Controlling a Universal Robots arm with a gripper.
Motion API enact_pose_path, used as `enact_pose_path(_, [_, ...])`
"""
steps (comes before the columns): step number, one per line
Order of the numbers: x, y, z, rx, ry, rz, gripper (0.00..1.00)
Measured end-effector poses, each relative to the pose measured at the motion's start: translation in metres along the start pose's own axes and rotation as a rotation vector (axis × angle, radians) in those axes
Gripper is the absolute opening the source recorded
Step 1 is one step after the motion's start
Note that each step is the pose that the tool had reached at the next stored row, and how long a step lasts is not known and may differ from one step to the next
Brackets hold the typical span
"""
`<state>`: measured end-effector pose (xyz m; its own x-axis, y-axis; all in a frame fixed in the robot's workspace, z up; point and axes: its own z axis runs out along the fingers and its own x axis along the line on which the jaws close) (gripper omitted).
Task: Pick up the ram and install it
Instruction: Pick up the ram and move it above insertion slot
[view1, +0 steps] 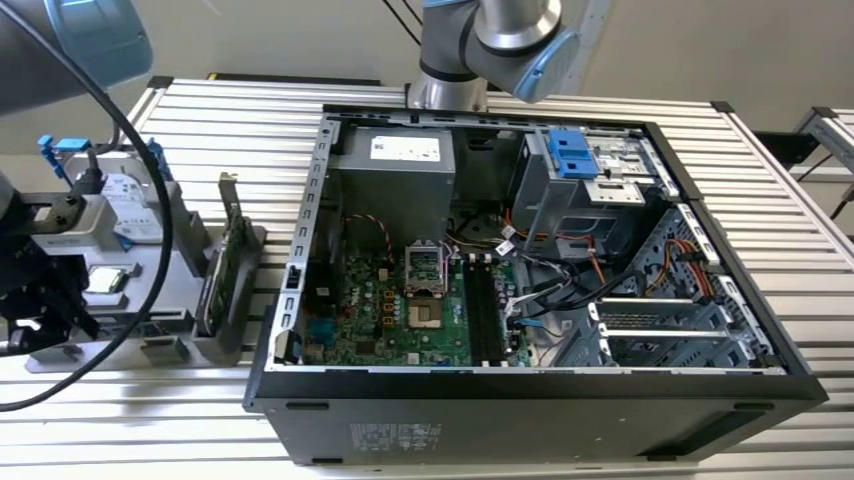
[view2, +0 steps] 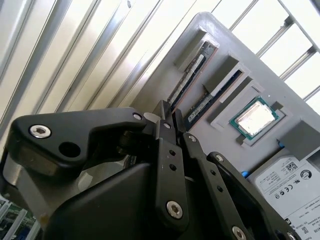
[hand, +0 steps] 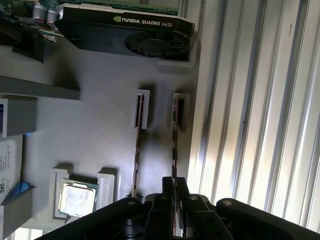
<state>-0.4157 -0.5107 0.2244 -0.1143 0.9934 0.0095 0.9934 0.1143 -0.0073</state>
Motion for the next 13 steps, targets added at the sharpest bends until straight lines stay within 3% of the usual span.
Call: enact_pose_path(13, [0.0001,-0.0002,-0.0129,-0.0002,0.0009,0.02,0.0])
